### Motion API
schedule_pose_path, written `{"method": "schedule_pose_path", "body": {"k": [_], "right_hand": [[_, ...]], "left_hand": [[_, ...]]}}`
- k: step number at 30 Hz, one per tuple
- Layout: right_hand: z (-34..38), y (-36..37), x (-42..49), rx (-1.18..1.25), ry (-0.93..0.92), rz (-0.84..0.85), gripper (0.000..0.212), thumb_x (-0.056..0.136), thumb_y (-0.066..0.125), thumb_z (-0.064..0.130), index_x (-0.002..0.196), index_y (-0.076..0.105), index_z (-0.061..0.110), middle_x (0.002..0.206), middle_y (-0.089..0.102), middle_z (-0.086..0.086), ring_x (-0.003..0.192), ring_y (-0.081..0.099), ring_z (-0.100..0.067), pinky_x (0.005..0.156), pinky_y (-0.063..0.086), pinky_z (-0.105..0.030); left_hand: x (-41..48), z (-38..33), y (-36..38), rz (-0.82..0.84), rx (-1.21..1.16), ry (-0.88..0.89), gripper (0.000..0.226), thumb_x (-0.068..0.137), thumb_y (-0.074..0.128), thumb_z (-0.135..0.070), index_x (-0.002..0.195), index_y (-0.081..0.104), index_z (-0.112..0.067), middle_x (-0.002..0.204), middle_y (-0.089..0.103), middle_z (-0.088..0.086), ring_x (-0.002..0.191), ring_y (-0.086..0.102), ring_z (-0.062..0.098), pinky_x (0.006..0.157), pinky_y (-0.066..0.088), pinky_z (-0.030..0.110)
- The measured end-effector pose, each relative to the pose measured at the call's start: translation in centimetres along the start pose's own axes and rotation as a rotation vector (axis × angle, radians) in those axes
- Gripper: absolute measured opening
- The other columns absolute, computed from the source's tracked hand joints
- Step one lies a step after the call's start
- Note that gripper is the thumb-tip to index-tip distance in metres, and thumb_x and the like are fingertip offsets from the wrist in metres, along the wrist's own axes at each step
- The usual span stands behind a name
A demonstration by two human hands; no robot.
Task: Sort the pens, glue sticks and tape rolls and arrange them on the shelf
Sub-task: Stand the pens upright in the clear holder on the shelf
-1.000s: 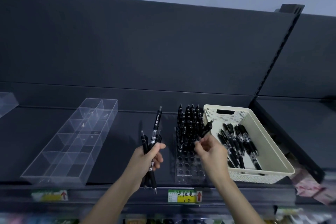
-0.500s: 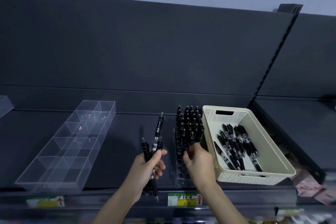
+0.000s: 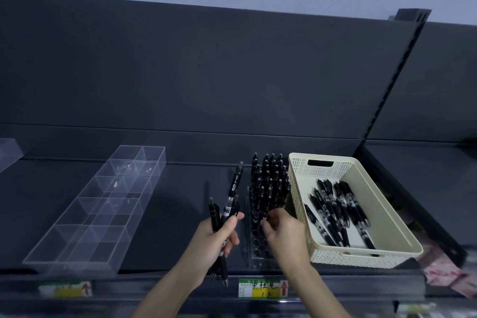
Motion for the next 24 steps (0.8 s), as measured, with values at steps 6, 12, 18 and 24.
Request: {"method": "schedule_pose_path", "body": {"k": [6,12,18,24], "right_hand": [[2.7,-4.3,-0.8,0.242,-0.11,-0.086,0.017,0.084,0.065,0.019,0.073,0.062,0.031,0.073,0.066,0.008,0.067,0.059,-0.007,0.069,0.053,-0.029],[5.8,-6.1,-0.5,0.484,-0.107,0.0,0.02,0.082,0.067,0.022,0.063,0.06,0.024,0.07,0.056,0.001,0.054,0.05,0.0,0.054,0.039,-0.012],[4.5,-6.0,-0.3,0.659,-0.048,0.061,0.02,0.084,0.064,0.014,0.069,0.059,0.002,0.067,0.053,-0.005,0.059,0.047,-0.009,0.059,0.04,-0.024],[1.6,-8.7,0.2,0.673,0.027,-0.114,0.016,0.087,0.058,0.008,0.071,0.061,0.005,0.066,0.064,-0.008,0.057,0.057,-0.006,0.057,0.047,-0.02]], "left_hand": [[-0.3,-1.5,1.0,0.064,0.075,0.041,0.024,0.097,0.042,-0.029,0.104,0.064,-0.025,0.05,0.054,-0.01,0.049,0.045,0.006,0.063,0.043,0.009],[-0.4,-3.1,3.0,0.115,0.172,0.105,0.035,0.096,0.045,-0.025,0.064,0.057,-0.023,0.041,0.051,-0.009,0.045,0.042,0.004,0.052,0.038,0.009],[-0.3,-3.1,3.5,0.205,0.212,0.039,0.029,0.096,0.047,-0.025,0.07,0.057,-0.019,0.044,0.053,-0.01,0.043,0.042,0.0,0.05,0.037,0.01],[0.7,-1.3,0.9,0.076,0.282,0.016,0.006,0.094,0.051,-0.014,0.093,0.051,-0.019,0.068,0.066,-0.003,0.053,0.048,0.005,0.055,0.041,0.019]]}}
Point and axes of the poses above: each hand's wrist, its own x-axis towards the middle knuckle, its own y-axis out of the palm, z = x × y, the point moved 6 cm from there along x, towards the middle knuckle
